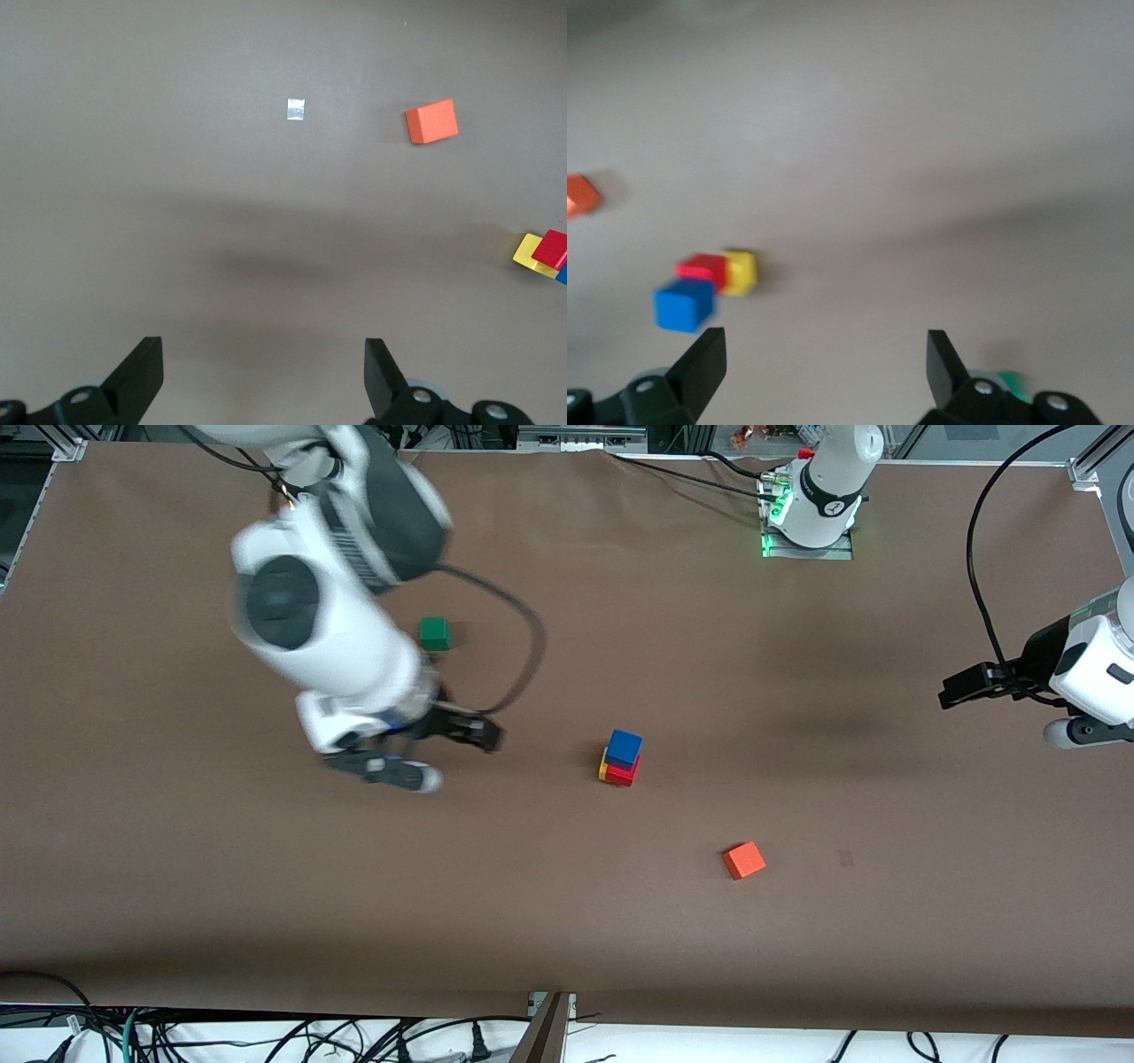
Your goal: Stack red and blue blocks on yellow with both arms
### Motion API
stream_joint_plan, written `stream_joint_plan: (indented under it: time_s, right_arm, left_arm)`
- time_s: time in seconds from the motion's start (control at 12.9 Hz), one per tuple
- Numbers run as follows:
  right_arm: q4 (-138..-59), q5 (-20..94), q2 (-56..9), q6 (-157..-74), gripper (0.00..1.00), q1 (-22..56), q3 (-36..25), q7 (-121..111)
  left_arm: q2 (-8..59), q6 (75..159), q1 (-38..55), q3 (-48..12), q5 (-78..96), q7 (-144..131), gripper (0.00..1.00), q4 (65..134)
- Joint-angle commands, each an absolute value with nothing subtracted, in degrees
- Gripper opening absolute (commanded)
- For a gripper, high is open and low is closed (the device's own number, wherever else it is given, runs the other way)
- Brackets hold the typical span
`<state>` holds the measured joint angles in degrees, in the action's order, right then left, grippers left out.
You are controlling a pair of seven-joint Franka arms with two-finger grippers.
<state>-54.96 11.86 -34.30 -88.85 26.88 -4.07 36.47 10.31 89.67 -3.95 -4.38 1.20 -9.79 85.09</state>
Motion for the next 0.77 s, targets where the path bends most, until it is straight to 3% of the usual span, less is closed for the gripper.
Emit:
stream_joint_plan:
  time_s: [0.0,0.31,0.7]
  right_arm:
    - [-64.82,13.01,-23.60,-83.16,1.00,23.83,-5.79,26.59]
    - [-86.96,11.96,-4.09,-84.19,1.00,23.90,-14.04,13.39]
    - [-96.67,1.25,4.65,-87.26,1.00,23.82,-14.15,10.99]
  left_arm:
    - [11.07,89.30,-3.78,-4.22,1.49,-8.61,1.00,83.67]
    - [11.77,89.30,-4.04,-4.22,1.32,-8.61,1.00,82.10]
    - [12.13,89.30,-4.13,-4.22,1.41,-8.70,1.00,81.74]
